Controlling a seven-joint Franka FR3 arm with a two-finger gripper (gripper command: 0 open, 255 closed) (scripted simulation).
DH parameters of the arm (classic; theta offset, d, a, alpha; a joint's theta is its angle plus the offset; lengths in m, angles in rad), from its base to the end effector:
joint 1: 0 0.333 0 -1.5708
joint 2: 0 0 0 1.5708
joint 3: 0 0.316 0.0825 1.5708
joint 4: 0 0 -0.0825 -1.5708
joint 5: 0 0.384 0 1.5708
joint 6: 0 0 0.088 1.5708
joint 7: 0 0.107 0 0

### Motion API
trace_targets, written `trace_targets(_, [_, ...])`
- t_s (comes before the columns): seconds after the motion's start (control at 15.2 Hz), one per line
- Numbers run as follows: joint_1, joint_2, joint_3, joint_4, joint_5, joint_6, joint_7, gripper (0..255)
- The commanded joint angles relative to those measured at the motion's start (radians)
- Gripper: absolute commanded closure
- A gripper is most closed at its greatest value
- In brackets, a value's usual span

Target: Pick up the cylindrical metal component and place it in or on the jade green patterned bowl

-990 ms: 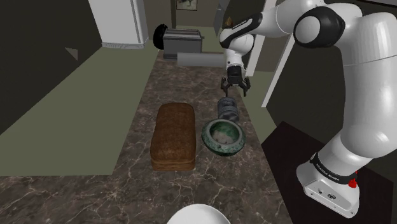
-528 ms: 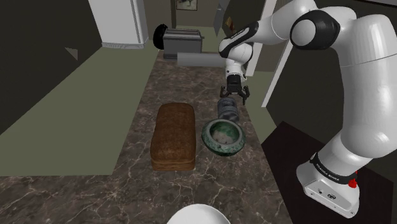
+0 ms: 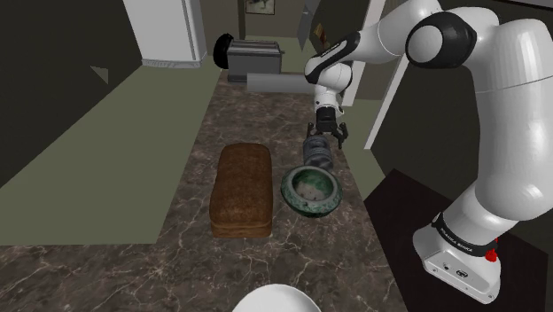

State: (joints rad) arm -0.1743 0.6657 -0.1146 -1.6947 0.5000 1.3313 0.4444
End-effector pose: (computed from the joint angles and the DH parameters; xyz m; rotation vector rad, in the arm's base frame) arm 0.5478 -0.0965 0.1941 -2.1942 1.0660 1.3951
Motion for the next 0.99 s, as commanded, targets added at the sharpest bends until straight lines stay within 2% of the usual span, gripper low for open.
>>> trace_targets(0.0, [0.000,0.000,0.000,0.000,0.000,0.000,0.000,0])
trace_targets(0.07, [0.000,0.000,0.000,0.000,0.000,0.000,0.000,255])
trace_targets(0.66, [0.000,0.000,0.000,0.000,0.000,0.000,0.000,255])
trace_targets(0.92, [0.000,-0.037,-0.002,-0.003,-0.001,-0.030,0.015,255])
